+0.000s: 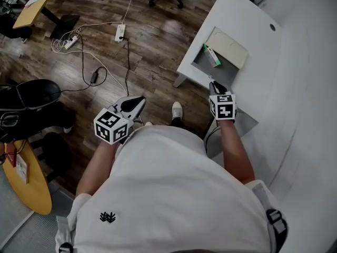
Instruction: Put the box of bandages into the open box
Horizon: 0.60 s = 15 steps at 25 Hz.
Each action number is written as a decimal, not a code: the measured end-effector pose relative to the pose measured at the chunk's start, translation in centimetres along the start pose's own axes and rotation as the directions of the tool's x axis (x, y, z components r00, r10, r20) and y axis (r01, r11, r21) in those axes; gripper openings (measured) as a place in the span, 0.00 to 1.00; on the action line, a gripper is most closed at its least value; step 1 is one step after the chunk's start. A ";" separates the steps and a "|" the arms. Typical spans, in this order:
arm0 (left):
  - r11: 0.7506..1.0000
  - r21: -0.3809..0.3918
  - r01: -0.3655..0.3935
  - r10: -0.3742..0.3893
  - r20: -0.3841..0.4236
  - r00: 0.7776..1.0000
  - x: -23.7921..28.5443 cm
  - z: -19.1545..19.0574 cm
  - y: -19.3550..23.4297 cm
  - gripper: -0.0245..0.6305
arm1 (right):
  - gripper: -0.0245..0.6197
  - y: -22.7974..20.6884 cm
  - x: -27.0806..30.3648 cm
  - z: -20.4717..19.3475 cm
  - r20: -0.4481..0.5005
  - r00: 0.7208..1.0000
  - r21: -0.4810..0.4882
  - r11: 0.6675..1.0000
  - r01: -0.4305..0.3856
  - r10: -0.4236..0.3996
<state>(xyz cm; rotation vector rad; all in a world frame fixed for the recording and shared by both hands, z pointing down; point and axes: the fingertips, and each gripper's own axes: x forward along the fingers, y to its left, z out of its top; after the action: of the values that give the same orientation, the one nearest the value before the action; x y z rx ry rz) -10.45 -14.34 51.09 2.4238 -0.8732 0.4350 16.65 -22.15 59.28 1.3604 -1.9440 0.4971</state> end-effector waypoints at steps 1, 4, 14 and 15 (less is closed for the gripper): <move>1.000 0.001 0.001 -0.001 -0.001 1.000 -0.4 -0.4 0.1 0.05 | 0.09 0.9 -0.4 -0.4 0.001 1.000 0.009 1.000 -0.008 0.008; 1.000 0.008 0.000 0.000 -0.002 1.000 -1.8 -1.4 0.5 0.05 | 0.07 4.3 -1.5 -1.3 0.003 0.999 0.023 0.999 -0.048 0.048; 0.998 0.055 0.041 -0.041 0.001 0.999 -4.5 -3.1 -0.7 0.05 | 0.05 12.6 -5.7 -2.7 0.043 0.989 0.008 0.990 -0.139 0.138; 0.997 0.056 0.046 -0.046 0.002 0.999 -4.6 -3.2 -0.9 0.05 | 0.05 12.9 -6.0 -2.8 0.050 0.989 0.005 0.990 -0.139 0.139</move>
<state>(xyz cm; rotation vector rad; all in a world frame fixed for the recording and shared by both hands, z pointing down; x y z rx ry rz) -13.62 -9.62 51.26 2.4914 -0.8153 0.4435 6.86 -11.59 57.82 1.2588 -2.0889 0.5429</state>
